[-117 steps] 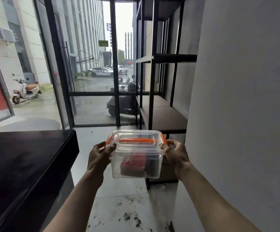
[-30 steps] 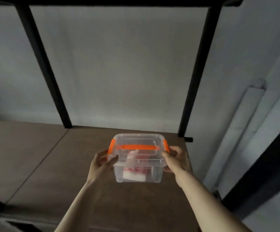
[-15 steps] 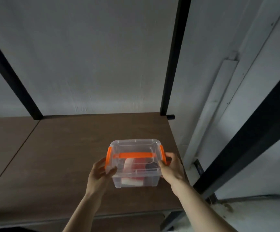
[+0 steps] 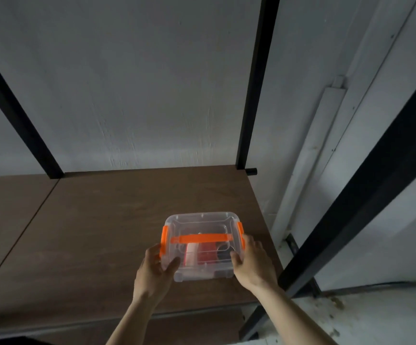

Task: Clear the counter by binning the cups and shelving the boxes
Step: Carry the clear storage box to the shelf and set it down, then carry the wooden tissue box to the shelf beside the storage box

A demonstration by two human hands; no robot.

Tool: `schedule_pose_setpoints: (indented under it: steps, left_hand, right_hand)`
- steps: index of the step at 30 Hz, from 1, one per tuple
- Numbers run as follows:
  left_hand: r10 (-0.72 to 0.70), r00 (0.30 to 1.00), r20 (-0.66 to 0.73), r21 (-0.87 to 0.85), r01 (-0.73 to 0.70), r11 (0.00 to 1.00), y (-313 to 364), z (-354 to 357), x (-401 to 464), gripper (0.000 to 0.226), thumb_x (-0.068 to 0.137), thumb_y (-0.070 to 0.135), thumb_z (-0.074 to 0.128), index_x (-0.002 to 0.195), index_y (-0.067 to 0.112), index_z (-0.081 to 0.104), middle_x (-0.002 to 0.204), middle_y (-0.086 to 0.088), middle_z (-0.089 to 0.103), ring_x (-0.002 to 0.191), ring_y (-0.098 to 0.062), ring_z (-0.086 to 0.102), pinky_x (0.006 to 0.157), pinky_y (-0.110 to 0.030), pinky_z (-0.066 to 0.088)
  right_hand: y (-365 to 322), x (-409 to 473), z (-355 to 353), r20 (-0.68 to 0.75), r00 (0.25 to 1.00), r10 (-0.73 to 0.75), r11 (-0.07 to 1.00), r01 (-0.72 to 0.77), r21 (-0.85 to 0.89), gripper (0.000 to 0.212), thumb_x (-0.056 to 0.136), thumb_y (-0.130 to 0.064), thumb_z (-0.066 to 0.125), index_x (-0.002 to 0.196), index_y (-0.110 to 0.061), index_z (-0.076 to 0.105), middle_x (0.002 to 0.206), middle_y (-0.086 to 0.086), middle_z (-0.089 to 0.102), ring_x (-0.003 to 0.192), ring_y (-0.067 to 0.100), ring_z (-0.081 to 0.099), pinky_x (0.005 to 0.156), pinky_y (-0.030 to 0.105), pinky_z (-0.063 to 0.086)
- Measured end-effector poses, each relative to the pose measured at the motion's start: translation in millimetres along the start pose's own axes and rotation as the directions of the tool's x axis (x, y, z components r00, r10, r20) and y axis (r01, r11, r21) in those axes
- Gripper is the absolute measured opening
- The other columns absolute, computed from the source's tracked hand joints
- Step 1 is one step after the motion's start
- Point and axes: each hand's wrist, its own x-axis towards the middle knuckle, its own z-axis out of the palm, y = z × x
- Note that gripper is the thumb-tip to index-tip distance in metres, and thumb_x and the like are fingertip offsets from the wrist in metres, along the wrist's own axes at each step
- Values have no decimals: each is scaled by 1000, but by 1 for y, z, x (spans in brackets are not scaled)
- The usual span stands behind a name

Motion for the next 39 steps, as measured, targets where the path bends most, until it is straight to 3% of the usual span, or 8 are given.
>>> schedule_pose_setpoints:
  steps: [4,9,13,17,26,33,36,39]
  left_hand:
    - [176,984,-7,316,-165,934,11,-6,-10,70,82,62,61,142,31,42,128,1,59,110,-23,61,83,-40,52]
    - [433,893,123,563,-422,711,21,-14,-27,87,81,75,48,154,34,28,153,3,44,137,-24,46,114,-43,37]
    - [457,856,241,623,-497,604,27,-17,-48,96,75,84,37,155,32,26,162,4,34,147,-22,36,124,-43,22]
    - [461,832,309,621,-544,564,37,-11,-82,100,75,86,37,158,32,21,164,5,30,149,-20,33,123,-40,24]
    - [500,723,476,578,-686,441,93,72,-218,103,76,87,38,159,32,16,166,3,26,151,-21,28,121,-38,25]
    - [566,458,686,378,-888,261,149,209,-357,111,62,96,25,156,37,24,159,10,37,146,-17,36,119,-33,28]
    - [571,297,765,233,-955,184,177,272,-425,119,56,102,18,157,38,20,162,9,32,149,-18,32,121,-35,24]
    - [548,111,829,94,-994,60,211,322,-502,102,75,88,34,159,37,11,167,8,19,153,-18,21,122,-35,16]
  right_hand:
    - [-3,-23,-11,-25,983,-182,957,172,-233,72,99,-51,49,159,-27,18,146,2,49,130,19,53,100,32,51]
    - [-1,-47,-18,22,962,-273,931,270,-247,76,96,-57,49,160,-31,16,163,1,31,146,23,38,112,42,45]
    - [4,-75,-27,56,946,-319,927,324,-188,76,94,-61,50,158,-34,21,165,-6,27,149,19,35,115,42,43]
    - [19,-116,-48,57,936,-346,921,351,-171,71,95,-58,52,156,-32,27,164,-5,29,147,19,38,114,39,43]
    - [150,-236,-123,-42,986,-164,963,151,-225,69,95,-58,48,155,-28,32,166,3,29,149,26,35,116,42,38]
    - [313,-400,-217,-272,941,200,945,-259,-199,60,97,-51,48,149,-22,39,150,7,44,134,30,48,103,44,47]
    - [369,-481,-251,-364,855,370,877,-450,-166,63,98,-53,46,152,-22,35,153,6,41,134,29,47,103,43,47]
    - [410,-567,-279,-451,725,520,780,-618,-94,61,98,-51,48,151,-24,36,154,4,40,134,28,47,103,41,46]
